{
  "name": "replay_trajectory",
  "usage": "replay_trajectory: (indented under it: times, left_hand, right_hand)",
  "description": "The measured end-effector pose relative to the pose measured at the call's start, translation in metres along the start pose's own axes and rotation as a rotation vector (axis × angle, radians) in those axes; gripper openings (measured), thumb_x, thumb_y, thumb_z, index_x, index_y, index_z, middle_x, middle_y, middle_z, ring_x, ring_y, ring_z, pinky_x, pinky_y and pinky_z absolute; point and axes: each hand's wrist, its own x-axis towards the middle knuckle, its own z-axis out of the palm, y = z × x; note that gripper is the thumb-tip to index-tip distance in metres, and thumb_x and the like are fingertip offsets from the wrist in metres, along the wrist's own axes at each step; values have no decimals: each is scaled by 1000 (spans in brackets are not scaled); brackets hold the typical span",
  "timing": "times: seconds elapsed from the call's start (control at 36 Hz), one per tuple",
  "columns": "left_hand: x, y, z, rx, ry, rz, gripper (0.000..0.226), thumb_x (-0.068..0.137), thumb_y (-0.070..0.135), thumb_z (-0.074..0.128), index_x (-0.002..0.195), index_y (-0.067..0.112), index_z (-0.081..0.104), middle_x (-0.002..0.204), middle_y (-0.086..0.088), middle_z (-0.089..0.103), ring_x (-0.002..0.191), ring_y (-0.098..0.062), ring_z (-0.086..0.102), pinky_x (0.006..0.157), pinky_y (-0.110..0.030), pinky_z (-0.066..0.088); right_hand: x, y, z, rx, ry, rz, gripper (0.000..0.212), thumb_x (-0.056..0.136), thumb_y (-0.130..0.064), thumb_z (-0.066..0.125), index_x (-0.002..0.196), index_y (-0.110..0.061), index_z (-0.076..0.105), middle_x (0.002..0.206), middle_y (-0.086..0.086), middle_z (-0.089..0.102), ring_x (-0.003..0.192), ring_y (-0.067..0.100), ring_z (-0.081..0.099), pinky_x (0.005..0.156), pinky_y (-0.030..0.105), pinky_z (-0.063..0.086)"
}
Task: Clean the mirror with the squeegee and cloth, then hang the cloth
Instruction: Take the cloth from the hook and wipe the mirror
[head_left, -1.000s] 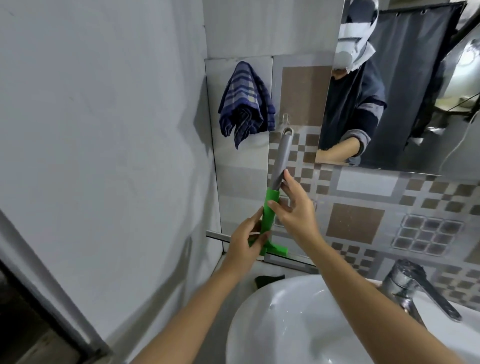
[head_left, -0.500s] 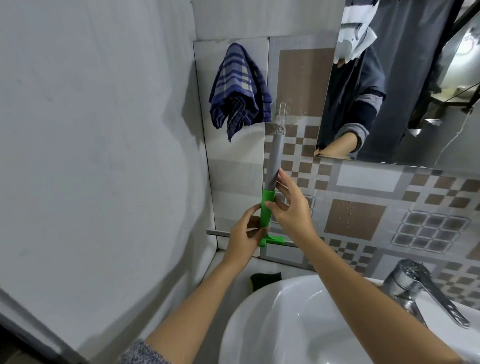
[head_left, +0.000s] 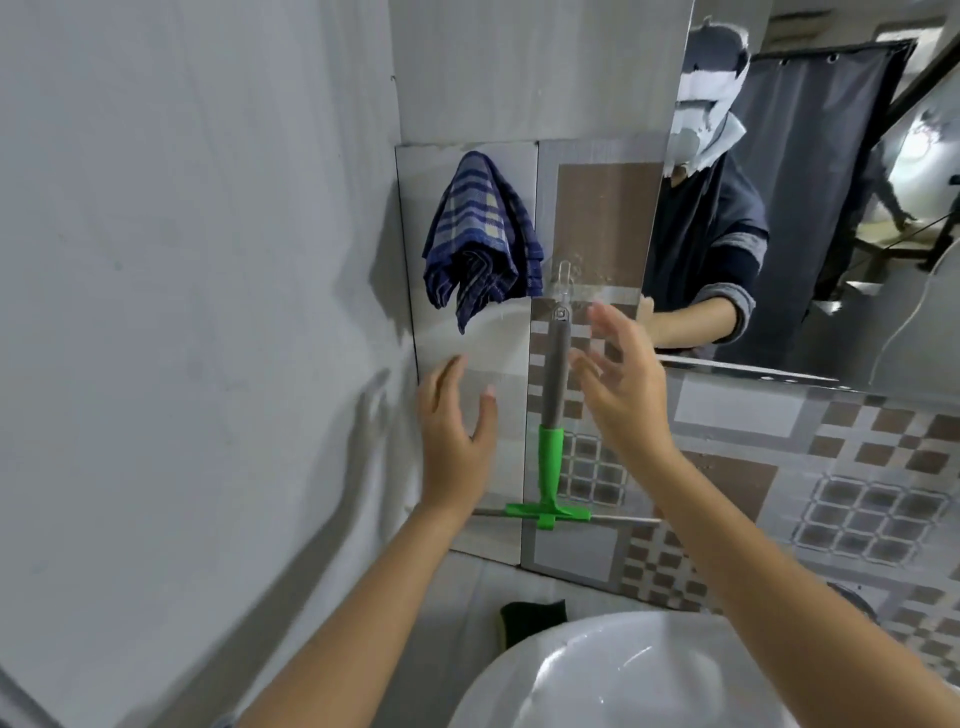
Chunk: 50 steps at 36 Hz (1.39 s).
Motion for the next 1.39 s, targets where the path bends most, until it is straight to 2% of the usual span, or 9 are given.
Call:
replay_trajectory:
  times: [0.08,0.17,0.25,0.47,0.72,0.81,1.0,1.17,1.39]
  left_hand:
    - [38,21,-4,93,124,222,49,90,19,53,134,0,40,136,-16,41,132,-20,30,111,-16,21]
    - [73,33,-1,162,108,240,63,90,32,50,141,1,28,147,-15,29,140,-24,18,115,-34,24]
    - [95,35,5,228,67,203,77,87,46,50,144,5,19,151,-14,21,142,-26,13,111,-47,29]
    - [118,28,9,84,65,139,76,83,51,59,142,19,24,142,-4,34,131,-18,34,104,-43,40]
    - [132,22,-12,-44,76,256,39,93,11,50,131,10,46,123,-4,55,112,-6,50,95,-12,40]
    - [140,23,-23,-41,103,281,35,92,5,51,127,10,51,119,4,55,109,3,48,92,-6,37]
    - [153,53,-44,-113,150,357,38,90,-1,53,126,9,52,119,17,52,108,18,46,91,-5,37]
    - [148,107,-36,-272,124,410,38,90,6,56,127,11,52,121,12,56,113,0,53,98,-18,42]
    - [118,187,37,-503,-70,383,39,89,5,56,124,19,52,120,14,55,113,1,52,101,-21,43]
  right_hand:
    - [43,-27,-5,-16,-110,-90,48,90,-11,56,136,-13,40,129,-1,44,113,0,47,99,19,42]
    - [82,-49,-4,-105,-241,-174,48,93,-17,52,139,-17,37,141,0,38,130,12,37,108,26,32]
    - [114,-61,2,-223,-302,-246,50,95,-14,48,142,-18,33,147,-1,33,134,11,30,103,14,21]
    - [161,-56,24,-407,-505,-349,54,94,-3,42,144,-21,30,151,-5,27,133,14,32,101,12,22]
    - [180,-60,40,-393,-414,-553,44,85,6,47,123,-12,57,127,5,54,115,15,50,93,-2,24]
    - [183,-66,40,-363,-368,-553,38,82,7,52,115,-9,64,117,8,61,105,17,56,92,9,34]
    - [174,-101,25,-278,-205,-544,30,82,4,59,108,-7,67,108,8,64,95,14,57,90,17,43]
    - [150,-130,-33,-333,-19,-523,34,80,3,60,111,-11,67,109,4,66,98,17,61,93,29,47]
    - [100,-129,-136,-456,291,-334,38,83,-3,64,121,-9,61,120,6,64,114,16,57,103,32,43]
